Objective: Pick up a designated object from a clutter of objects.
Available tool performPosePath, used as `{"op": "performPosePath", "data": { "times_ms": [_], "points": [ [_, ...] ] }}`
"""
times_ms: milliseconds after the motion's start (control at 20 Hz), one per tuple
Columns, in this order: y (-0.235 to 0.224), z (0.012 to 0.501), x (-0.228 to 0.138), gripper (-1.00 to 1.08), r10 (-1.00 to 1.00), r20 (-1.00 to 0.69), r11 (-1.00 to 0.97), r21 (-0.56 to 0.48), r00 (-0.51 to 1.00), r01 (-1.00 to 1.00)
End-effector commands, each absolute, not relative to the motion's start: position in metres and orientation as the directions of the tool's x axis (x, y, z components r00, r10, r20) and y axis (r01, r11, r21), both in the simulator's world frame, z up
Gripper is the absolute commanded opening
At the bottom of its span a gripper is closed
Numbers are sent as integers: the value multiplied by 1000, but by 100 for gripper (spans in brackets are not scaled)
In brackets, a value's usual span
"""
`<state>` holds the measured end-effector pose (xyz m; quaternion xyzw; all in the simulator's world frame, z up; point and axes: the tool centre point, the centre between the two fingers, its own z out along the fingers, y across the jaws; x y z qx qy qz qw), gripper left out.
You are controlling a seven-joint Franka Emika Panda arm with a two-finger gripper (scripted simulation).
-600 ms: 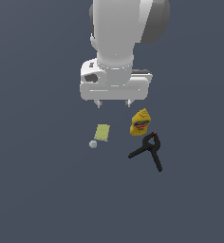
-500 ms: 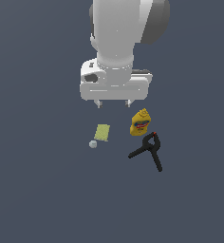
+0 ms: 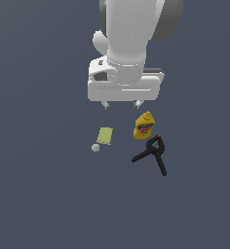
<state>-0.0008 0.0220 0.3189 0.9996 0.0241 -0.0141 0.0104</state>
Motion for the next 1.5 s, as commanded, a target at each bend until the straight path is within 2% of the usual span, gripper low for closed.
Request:
{"op": "performPosePath", "data": {
  "times_ms": [0,650,1050,1450],
  "points": [
    [23,319,0,100,49,-28,-999,21,998,50],
    [13,283,-1,100,31,-25,-999,14,999,31],
    [-4,222,-9,100,-2,-19,-1000,3,1000,-2],
    [-26,151,-32,100,-48,-12,-999,-4,999,-49]
  ]
}}
